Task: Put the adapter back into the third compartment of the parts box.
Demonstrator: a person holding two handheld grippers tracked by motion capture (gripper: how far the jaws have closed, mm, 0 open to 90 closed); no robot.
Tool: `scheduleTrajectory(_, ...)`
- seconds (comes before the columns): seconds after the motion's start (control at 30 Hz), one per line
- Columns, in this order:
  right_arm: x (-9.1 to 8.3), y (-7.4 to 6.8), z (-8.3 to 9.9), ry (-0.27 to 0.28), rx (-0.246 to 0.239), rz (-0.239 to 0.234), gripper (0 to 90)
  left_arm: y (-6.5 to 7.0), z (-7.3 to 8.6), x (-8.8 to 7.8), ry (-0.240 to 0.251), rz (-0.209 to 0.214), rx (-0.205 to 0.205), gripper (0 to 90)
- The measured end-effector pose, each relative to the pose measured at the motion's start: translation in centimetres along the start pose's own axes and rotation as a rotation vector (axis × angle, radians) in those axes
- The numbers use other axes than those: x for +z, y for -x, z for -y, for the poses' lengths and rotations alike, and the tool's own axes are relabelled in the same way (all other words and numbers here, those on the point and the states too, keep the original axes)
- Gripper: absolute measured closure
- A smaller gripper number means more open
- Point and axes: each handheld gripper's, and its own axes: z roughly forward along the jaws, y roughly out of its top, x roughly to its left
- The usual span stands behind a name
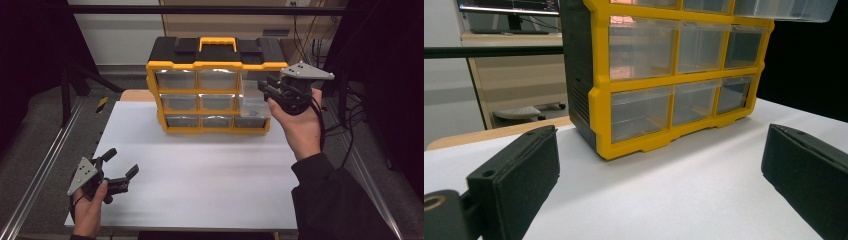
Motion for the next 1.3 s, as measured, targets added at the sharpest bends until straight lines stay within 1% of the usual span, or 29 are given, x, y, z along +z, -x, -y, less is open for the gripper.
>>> scheduleTrajectory(0.13, -0.2, -0.1, 0.0, 0.015, 0.009, -0.003, 64.1, 0.0, 0.0, 0.0, 0.001, 0.0, 0.001, 1.8)
scheduleTrajectory(0.37, -0.3, -0.3, -0.2, 0.021, 0.014, -0.012, 61.8, 0.0, -0.1, 0.0, 0.002, 0.001, 0.001, 1.8)
scheduleTrajectory(0.47, -0.4, -0.4, -0.2, 0.027, 0.016, -0.011, 57.9, 0.0, 0.0, 0.0, 0.002, 0.002, 0.001, 1.8)
scheduleTrajectory(0.6, -0.4, -0.6, -0.2, 0.054, 0.022, 0.001, 52.0, 0.0, 0.0, 0.1, 0.001, 0.004, 0.0, 1.8)
scheduleTrajectory(0.77, -0.5, -0.9, -0.3, 0.111, 0.019, 0.006, 42.0, 0.1, 0.0, 0.0, 0.0, 0.003, 0.002, 1.8)
scheduleTrajectory(0.9, -0.7, -1.1, -0.2, 0.136, 0.022, 0.015, 34.9, 0.0, 0.0, 0.0, 0.001, 0.002, 0.001, 1.8)
scheduleTrajectory(1.0, -0.9, -1.1, -0.1, 0.156, 0.02, 0.026, 25.9, 0.0, 0.0, 0.0, 0.002, 0.003, 0.0, 1.8)
scheduleTrajectory(1.03, -1.0, -1.1, 0.0, 0.165, 0.023, 0.031, 21.7, 0.0, 0.0, 0.0, 0.001, 0.003, 0.0, 1.8)
scheduleTrajectory(1.1, -1.2, -1.1, 0.1, 0.178, 0.038, 0.04, 14.1, 0.0, 0.0, 0.0, 0.001, 0.004, -0.001, 1.8)
scheduleTrajectory(1.17, -1.4, -1.0, 0.2, 0.183, 0.052, 0.042, 9.2, 0.0, 0.0, 0.0, 0.001, 0.004, -0.001, 1.8)
scheduleTrajectory(1.27, -1.9, -0.8, 0.5, 0.196, 0.064, 0.041, 6.7, 0.0, 0.0, 0.1, 0.003, 0.004, -0.002, 1.8)
scheduleTrajectory(1.3, -2.0, -0.8, 0.5, 0.196, 0.06, 0.042, 6.1, 0.0, 0.0, 0.1, 0.003, 0.005, -0.003, 1.8)
